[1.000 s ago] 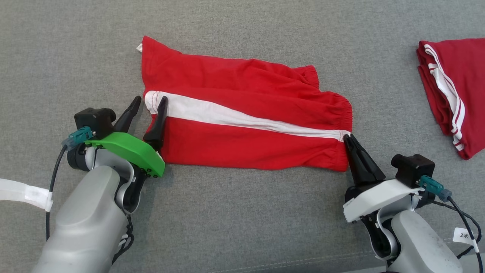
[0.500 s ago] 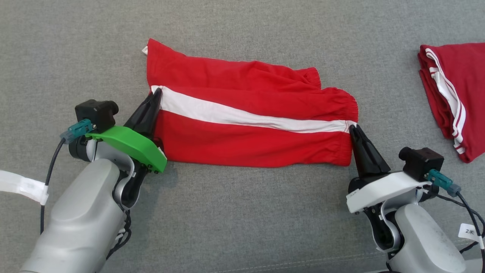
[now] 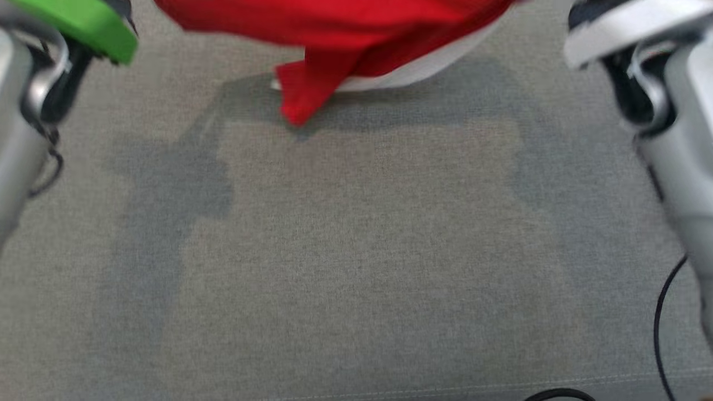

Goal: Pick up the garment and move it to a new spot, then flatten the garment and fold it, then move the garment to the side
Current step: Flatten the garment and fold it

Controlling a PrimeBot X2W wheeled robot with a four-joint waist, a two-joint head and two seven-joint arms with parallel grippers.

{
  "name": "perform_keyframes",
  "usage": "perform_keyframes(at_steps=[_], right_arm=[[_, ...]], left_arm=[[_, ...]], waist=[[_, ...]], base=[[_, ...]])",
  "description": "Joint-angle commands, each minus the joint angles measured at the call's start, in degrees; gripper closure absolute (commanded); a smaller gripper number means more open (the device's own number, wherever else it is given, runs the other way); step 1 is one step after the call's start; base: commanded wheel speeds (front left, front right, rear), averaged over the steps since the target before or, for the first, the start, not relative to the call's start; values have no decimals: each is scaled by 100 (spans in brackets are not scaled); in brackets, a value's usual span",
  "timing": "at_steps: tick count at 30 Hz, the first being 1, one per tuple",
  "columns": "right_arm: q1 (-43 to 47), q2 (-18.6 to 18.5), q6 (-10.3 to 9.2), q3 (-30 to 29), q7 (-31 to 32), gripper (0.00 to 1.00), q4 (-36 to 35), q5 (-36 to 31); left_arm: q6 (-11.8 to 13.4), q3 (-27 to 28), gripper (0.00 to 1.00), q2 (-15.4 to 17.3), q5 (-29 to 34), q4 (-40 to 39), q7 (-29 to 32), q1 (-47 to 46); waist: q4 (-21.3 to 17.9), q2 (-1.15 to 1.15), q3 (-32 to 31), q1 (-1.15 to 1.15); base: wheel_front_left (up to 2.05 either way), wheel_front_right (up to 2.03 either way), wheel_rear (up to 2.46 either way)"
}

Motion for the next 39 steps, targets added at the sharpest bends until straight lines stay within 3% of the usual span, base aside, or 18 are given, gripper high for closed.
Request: perform_keyframes(at_steps=[1,7,10,13,18,23,30,34,39], right_arm=[[-243,-24,-10,-14,19,100,77,-60],[-2494,-195,-10,89,-280,100,967,-972],[-2905,-105,-10,204,-440,100,1470,-1138],[-2827,-109,-10,345,-569,100,1841,-1054],[-2170,-305,-10,714,-648,100,1980,-754],[-924,-525,-10,1014,-648,100,1351,-99],[976,-953,-10,1553,-650,100,440,971],[1897,-1116,-10,1460,-650,100,-73,1241],[2932,-1032,-10,1156,-650,100,-446,1336]], left_arm=[[13,-11,100,21,83,9,-10,-204],[123,196,100,-216,749,361,-273,-1896],[218,461,100,-342,1013,330,-298,-2168],[214,737,100,-389,1368,63,-300,-1790],[173,1336,100,-560,1613,-289,-301,-755],[107,2036,100,-1026,1733,-597,-302,873],[5,2803,100,-1631,1892,-638,-303,3040],[15,2976,100,-1830,1884,-694,-303,3916],[17,3135,100,-1941,1768,-682,-303,4805]], waist=[[188,0,475,0],[412,0,934,0],[500,0,1113,0],[562,0,1221,0],[669,0,1433,0],[681,0,1311,0],[603,0,647,0],[569,0,168,0],[540,0,-412,0]], base=[[0,0,0],[0,0,0],[0,0,0],[0,0,0],[0,0,0],[0,0,0],[0,0,0],[0,0,0],[0,0,0]])
